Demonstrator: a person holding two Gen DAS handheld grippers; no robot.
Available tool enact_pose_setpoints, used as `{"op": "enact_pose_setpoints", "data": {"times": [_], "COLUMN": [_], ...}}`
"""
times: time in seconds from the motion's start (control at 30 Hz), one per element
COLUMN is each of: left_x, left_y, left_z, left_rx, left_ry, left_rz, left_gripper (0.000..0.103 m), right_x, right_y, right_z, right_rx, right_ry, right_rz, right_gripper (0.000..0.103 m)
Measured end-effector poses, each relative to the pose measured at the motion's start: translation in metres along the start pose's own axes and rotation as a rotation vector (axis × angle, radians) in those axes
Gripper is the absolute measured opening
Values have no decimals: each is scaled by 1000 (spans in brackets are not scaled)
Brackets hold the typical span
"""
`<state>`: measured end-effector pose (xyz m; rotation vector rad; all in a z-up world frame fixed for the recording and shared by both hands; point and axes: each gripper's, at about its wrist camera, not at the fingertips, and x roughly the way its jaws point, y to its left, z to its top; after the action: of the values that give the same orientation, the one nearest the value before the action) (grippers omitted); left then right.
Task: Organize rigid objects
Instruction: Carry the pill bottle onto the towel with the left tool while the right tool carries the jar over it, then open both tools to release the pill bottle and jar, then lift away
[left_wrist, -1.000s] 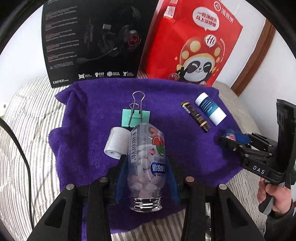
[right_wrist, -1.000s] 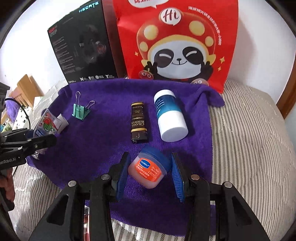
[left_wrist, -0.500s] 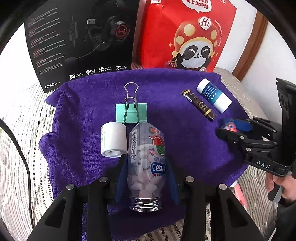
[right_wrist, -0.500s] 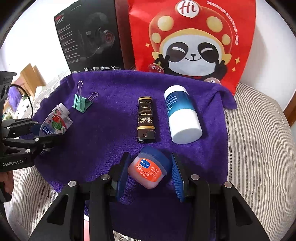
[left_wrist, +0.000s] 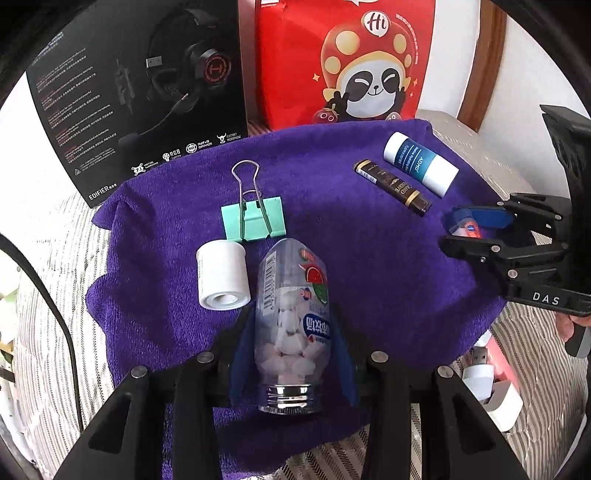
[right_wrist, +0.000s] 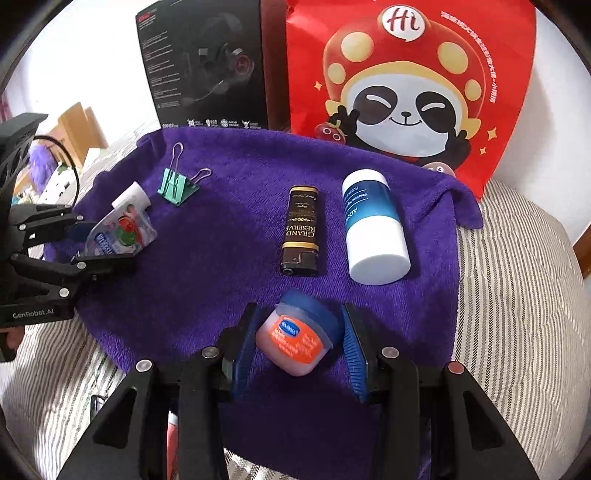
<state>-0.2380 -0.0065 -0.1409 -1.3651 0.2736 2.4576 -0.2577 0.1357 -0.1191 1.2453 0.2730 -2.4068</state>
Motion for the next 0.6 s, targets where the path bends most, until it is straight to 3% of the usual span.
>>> {"op": "enact_pose_setpoints", "data": {"times": [0.1, 0.27, 0.33, 0.47, 0.6], "left_x": [-1, -3, -5, -20, -44], "left_y": [1, 6, 7, 8, 7], "left_z": [0, 0, -1, -2, -4], "left_rx": [-7, -35, -41, -70, -104], "left_ry": [9, 30, 30, -26, -84], "left_rz": [0, 16, 17, 0, 2], "left_gripper": [41, 57, 61, 74, 89], "right_x": [0, 1, 1, -6, -28], "right_y": [-1, -1, -1, -11, -20], "right_z": [0, 0, -1, -3, -6], "right_rx": [-2, -13, -19, 35, 96], "right_ry": [3, 23, 33, 21, -31], "right_rz": [7, 17, 15, 28, 19], "right_gripper": [44, 52, 61, 69, 93]}}
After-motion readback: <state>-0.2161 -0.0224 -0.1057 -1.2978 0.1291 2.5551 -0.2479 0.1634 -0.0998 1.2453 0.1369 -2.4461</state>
